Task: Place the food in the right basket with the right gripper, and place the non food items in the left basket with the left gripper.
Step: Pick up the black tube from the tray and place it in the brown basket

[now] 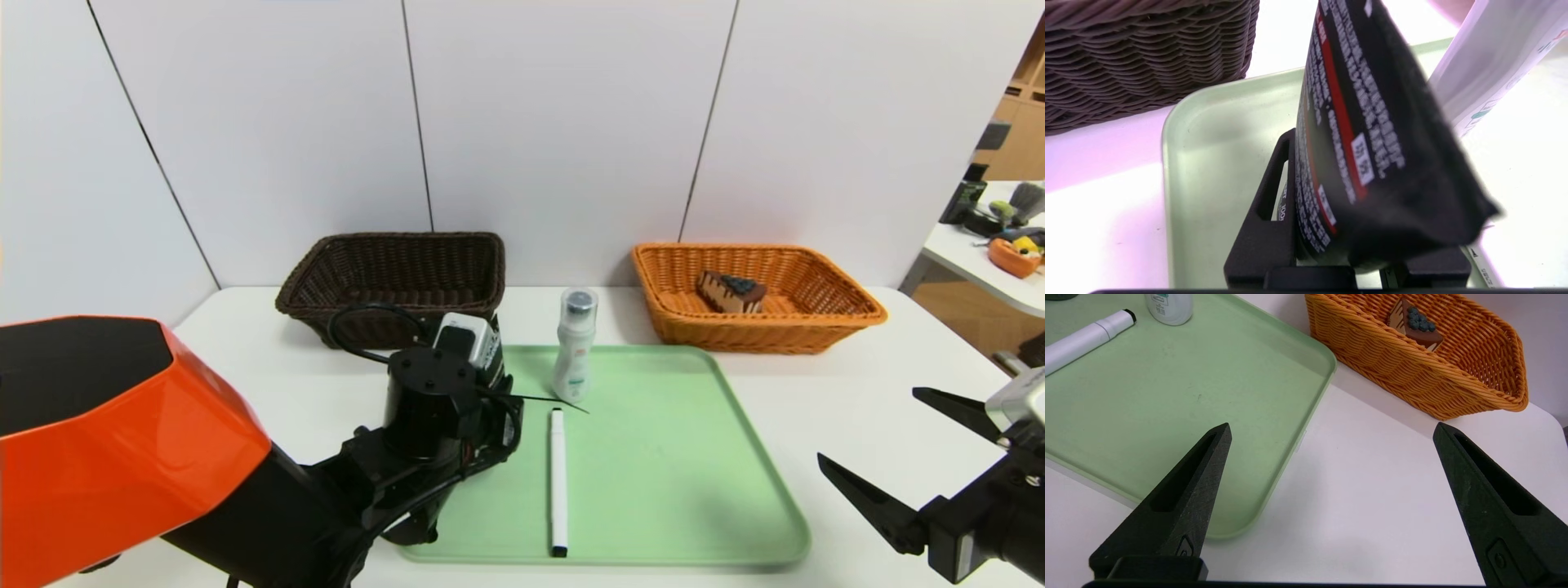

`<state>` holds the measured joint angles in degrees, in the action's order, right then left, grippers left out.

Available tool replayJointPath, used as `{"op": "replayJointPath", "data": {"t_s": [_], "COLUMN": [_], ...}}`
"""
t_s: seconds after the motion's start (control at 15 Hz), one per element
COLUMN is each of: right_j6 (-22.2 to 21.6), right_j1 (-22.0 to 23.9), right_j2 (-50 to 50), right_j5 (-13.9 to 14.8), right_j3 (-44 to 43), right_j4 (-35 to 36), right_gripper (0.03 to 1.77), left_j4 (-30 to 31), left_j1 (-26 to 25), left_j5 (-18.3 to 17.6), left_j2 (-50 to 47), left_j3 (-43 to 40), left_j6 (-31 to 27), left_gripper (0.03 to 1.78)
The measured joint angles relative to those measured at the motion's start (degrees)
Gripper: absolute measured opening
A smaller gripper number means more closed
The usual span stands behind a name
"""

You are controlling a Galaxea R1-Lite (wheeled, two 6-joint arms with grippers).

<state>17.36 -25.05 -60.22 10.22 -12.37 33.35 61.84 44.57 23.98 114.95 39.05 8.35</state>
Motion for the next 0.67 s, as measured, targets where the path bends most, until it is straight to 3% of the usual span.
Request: {"op": "replayJointPath", "data": {"t_s": [0.67], "right_j6": [0.06], "right_j1": [-0.41], "right_j2": [-0.02], "right_j5": [0.09], "right_j3": [0.02], "right_j4": [-0.04], "right_gripper": [1.7], "left_j4": [-0.27], "left_j1": [0.07], "left_j5": [0.24], "left_j2": [-3.69], "left_j3": [-0.27], "left_j6": [-2.05], "left_gripper": [0.51]}}
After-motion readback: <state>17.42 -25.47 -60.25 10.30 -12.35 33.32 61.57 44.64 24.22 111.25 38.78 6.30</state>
